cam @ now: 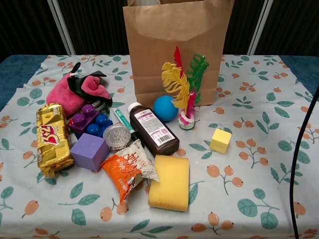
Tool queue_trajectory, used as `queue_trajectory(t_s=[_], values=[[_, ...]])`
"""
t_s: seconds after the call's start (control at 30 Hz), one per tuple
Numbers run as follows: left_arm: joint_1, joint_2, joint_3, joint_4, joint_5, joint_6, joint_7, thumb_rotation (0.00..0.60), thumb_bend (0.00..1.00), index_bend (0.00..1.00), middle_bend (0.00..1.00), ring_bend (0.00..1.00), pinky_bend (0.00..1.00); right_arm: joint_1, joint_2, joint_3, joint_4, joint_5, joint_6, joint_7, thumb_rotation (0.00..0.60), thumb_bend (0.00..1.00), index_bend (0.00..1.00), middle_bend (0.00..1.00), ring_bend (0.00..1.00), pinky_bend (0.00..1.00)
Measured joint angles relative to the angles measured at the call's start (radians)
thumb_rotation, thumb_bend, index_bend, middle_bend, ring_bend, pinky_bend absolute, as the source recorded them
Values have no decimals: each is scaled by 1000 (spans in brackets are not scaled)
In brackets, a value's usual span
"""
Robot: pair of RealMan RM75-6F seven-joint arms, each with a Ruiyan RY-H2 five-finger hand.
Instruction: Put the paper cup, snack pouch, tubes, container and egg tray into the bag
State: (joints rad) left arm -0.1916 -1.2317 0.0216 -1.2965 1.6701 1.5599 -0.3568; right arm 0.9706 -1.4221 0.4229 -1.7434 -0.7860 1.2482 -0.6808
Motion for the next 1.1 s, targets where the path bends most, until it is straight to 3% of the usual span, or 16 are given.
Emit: queue_trajectory(t_s=[0.27,0.47,0.63,0.73,0.83,0.93,1.1], values=[[-3,4,-5,-4,0,3,-1,600,30,96,144,109,260,-22,27,24,-62,-40,38,60,600,73,180,188,61,117],[1,3,-3,2,-6,-1,-5,600,31,97,144,109,260,-99,140,10,-254,-79,62,92,600,36,248,223,83,117],[-1,-6,-3,6,-4,-4,-1,600,31,97,144,109,260,-218,299,-101,-440,-190,63,108,600,10,276,242,83,116],[1,-10,-2,5,-2,-3,5,600,30,97,144,109,260,-278,331,-195,-468,-285,54,123,600,9,279,247,84,116],[6,-8,-1,4,-3,3,9,600,31,96,144,109,259,-324,327,-285,-456,-362,30,144,600,9,280,249,91,124],[14,-3,-1,3,-7,13,14,600,31,97,144,109,259,-344,287,-341,-412,-396,-14,157,600,9,281,250,92,130],[29,2,5,2,-14,17,18,600,31,97,144,109,259,-339,191,-376,-350,-412,-84,137,600,10,281,250,92,135]])
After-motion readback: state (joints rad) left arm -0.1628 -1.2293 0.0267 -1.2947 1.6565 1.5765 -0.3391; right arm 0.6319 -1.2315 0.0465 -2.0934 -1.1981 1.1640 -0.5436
